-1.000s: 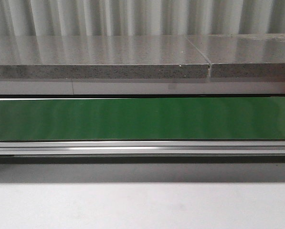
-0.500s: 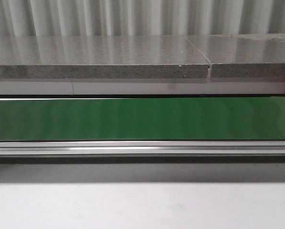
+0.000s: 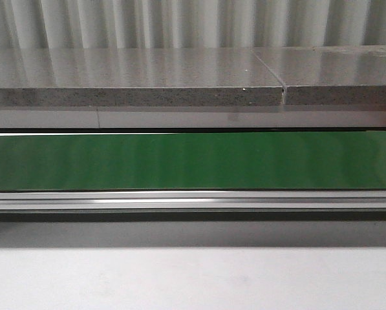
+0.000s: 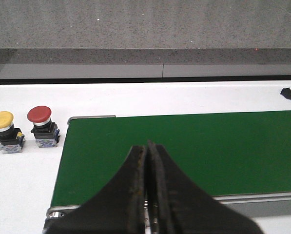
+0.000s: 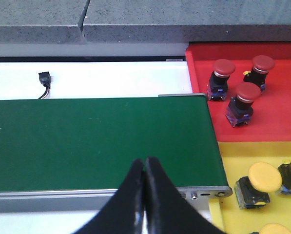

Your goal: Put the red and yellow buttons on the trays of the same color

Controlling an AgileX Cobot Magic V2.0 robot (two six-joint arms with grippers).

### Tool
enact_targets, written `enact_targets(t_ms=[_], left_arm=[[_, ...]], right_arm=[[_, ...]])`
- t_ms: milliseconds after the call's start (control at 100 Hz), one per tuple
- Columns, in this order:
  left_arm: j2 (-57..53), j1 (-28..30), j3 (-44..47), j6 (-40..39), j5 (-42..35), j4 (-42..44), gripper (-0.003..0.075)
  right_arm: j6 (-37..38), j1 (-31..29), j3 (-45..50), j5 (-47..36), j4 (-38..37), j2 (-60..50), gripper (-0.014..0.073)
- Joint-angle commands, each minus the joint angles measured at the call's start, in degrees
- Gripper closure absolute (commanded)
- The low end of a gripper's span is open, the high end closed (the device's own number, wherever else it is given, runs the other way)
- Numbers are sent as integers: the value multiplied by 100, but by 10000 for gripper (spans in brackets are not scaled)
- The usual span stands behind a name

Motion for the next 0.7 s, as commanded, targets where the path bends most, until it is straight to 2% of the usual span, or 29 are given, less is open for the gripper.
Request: enact_targets(t_ms=[0, 320, 390, 460, 510, 630, 690], left_arm=[[26, -49, -162, 3, -474, -63, 740], [26, -49, -141, 3, -474, -63, 739], [26, -49, -105, 3, -468, -63, 719], [26, -49, -82, 3, -448, -63, 624], [26, -49, -72, 3, -401, -63, 514], [26, -49, -72, 3, -376, -104, 172], [26, -49, -72, -7, -382, -104, 77]], right_arm=[[-49, 17, -141, -450, -57, 1, 661], [-49, 17, -141, -450, -57, 1, 661], [-49, 17, -141, -450, -57, 1, 661], [-49, 17, -141, -450, -57, 1, 661], [-49, 17, -141, -450, -57, 1, 661], [-49, 17, -141, -450, -57, 1, 661], [-49, 17, -141, -450, -57, 1, 661]])
